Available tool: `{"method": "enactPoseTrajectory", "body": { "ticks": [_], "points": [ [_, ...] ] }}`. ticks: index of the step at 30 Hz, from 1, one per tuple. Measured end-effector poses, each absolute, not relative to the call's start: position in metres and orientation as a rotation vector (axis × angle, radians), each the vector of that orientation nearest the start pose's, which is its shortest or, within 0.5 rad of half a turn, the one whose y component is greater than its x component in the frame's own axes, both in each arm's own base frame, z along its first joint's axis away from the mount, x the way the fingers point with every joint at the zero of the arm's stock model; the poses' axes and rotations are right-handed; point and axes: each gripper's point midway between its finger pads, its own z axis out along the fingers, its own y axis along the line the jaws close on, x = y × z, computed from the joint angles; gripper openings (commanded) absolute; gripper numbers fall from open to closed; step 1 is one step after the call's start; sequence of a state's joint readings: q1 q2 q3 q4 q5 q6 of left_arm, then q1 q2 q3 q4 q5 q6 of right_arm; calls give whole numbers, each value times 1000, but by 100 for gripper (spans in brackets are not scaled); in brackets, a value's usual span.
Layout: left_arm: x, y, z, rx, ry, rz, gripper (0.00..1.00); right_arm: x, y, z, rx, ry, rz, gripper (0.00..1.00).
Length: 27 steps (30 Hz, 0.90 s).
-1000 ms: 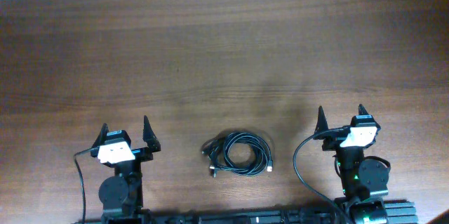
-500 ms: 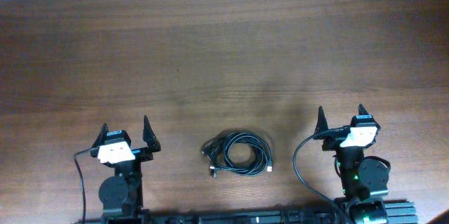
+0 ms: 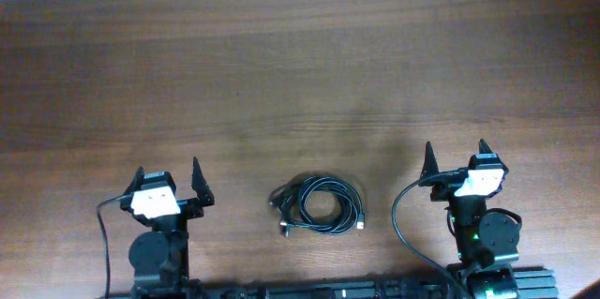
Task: Untangle cables
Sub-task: 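Raise the left gripper and move it forward beside the cables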
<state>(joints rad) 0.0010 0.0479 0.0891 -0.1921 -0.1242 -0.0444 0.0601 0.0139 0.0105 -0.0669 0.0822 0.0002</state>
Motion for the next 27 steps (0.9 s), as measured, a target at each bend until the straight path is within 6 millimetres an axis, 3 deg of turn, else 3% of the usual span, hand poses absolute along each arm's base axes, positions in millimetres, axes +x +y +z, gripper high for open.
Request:
{"method": "enactPoseTrajectory", "body": {
  "ticks": [6, 27],
  "points": [
    [241, 21, 176, -127, 1757, 79, 99, 246, 1, 159, 14, 1641, -22, 93],
    [256, 18, 195, -107, 2082, 84, 99, 246, 1, 159, 14, 1641, -21, 93]
  ]
}}
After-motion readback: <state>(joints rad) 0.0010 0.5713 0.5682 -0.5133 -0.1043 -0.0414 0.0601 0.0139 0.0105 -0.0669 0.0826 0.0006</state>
